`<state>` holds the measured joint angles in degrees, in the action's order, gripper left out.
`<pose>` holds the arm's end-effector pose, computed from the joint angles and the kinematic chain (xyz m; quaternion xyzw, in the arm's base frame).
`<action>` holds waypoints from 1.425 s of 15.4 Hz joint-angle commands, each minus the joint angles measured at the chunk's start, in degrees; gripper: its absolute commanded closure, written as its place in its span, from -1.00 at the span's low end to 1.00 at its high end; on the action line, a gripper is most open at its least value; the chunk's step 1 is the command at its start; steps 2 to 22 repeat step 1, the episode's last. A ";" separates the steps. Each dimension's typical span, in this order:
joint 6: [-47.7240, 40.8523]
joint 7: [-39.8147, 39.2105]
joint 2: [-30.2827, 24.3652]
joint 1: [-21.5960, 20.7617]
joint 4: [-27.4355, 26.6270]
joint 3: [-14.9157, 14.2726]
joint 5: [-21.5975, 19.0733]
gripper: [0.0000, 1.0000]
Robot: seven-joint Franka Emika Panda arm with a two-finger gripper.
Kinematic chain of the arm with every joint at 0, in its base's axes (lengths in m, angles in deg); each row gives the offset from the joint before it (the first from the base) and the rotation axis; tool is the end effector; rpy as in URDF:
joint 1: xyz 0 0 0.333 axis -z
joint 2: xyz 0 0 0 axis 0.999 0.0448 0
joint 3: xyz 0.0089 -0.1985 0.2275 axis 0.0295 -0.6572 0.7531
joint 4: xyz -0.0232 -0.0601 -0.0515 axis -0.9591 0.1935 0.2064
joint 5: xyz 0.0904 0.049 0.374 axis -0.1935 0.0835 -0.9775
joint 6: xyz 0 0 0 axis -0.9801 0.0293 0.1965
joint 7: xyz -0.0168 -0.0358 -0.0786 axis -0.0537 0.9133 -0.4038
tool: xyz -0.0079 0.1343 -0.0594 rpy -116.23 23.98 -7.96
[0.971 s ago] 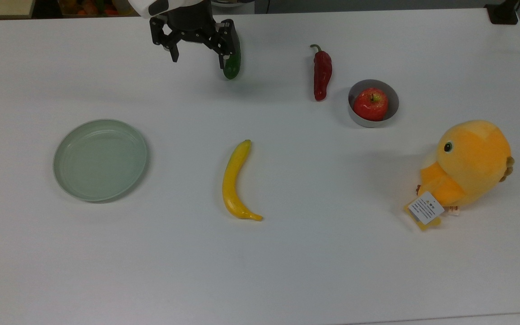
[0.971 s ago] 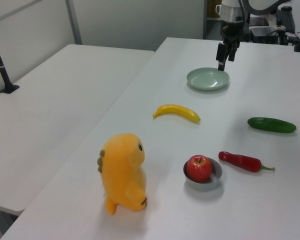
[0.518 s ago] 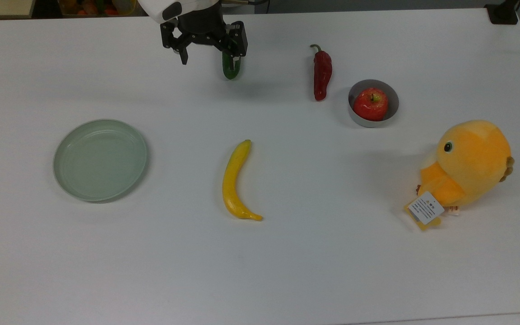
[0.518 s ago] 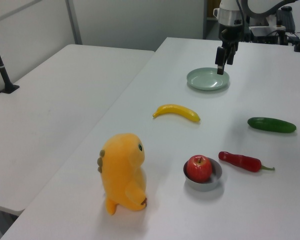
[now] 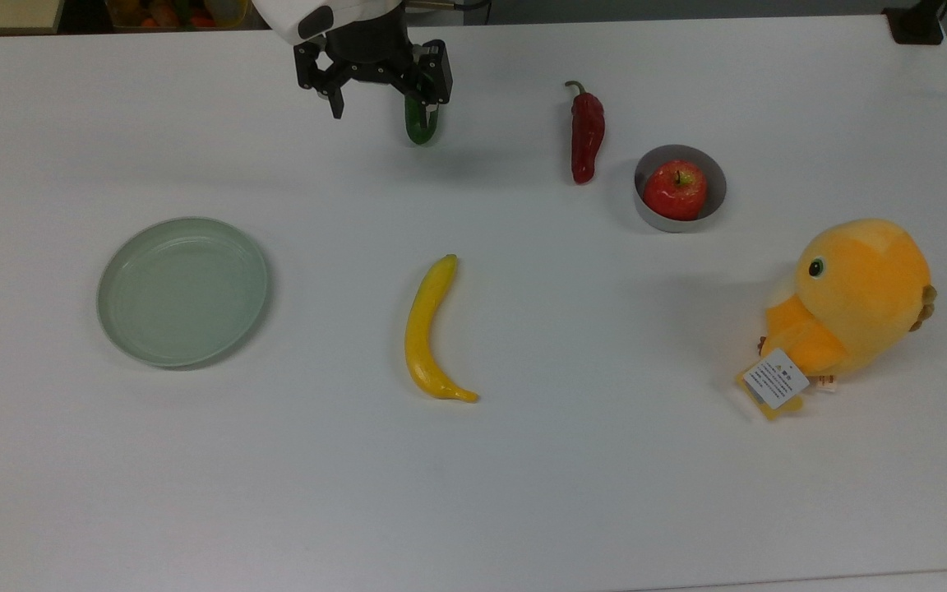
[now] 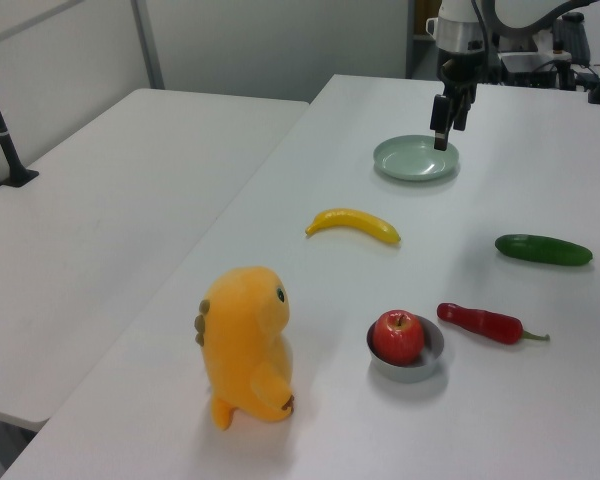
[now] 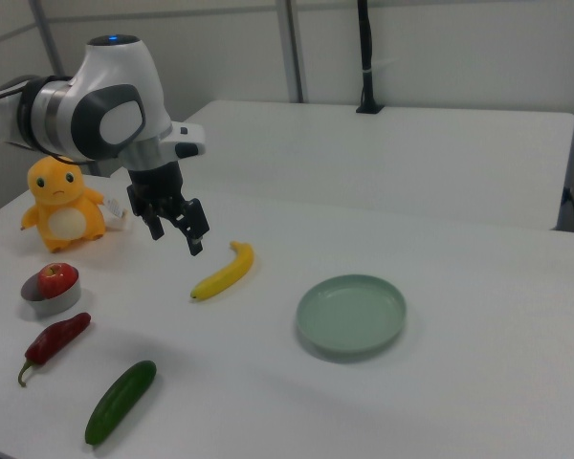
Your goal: Put the red apple in the bowl
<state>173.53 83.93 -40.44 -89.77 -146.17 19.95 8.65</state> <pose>0.5639 0.0410 0.4412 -0.9990 0.0367 -0.0219 0.0095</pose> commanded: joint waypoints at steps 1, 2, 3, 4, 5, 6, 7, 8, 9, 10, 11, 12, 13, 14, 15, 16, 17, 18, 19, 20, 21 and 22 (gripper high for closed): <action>0.20 -1.05 -0.61 -0.04 -1.04 0.44 -1.07 -1.00; 0.20 -1.05 -0.61 -0.04 -1.04 0.44 -1.07 -1.00; 0.20 -1.05 -0.61 -0.04 -1.04 0.44 -1.07 -1.00; 0.20 -1.05 -0.61 -0.04 -1.04 0.44 -1.07 -1.00; 0.20 -1.05 -0.61 -0.04 -1.04 0.44 -1.07 -1.00; 0.20 -1.05 -0.61 -0.04 -1.04 0.44 -1.07 -1.00; 0.20 -1.05 -0.61 -0.04 -1.04 0.44 -1.07 -1.00; 0.20 -1.05 -0.61 -0.04 -1.04 0.44 -1.07 -1.00; 0.20 -1.05 -0.61 -0.04 -1.04 0.44 -1.07 -1.00; 0.20 -1.05 -0.61 -0.04 -1.04 0.44 -1.07 -1.00; 0.20 -1.05 -0.61 -0.04 -1.04 0.44 -1.07 -1.00; 0.20 -1.05 -0.61 -0.04 -1.04 0.44 -1.07 -1.00; 0.20 -1.05 -0.61 -0.04 -1.04 0.44 -1.07 -1.00; 0.20 -1.05 -0.61 -0.04 -1.04 0.44 -1.07 -1.00; 0.20 -1.05 -0.61 -0.04 -1.04 0.44 -1.07 -1.00; 0.20 -1.05 -0.61 -0.04 -1.04 0.44 -1.07 -1.00; 0.20 -1.05 -0.61 -0.04 -1.04 0.44 -1.07 -1.00; 0.20 -1.05 -0.61 -0.04 -1.04 0.44 -1.07 -1.00; 0.20 -1.05 -0.61 -0.04 -1.04 0.44 -1.07 -1.00; 0.20 -1.05 -0.61 -0.04 -1.04 0.44 -1.07 -1.00; 0.20 -1.05 -0.61 -0.04 -1.04 0.44 -1.07 -1.00; 0.20 -1.05 -0.61 -0.04 -1.04 0.44 -1.07 -1.00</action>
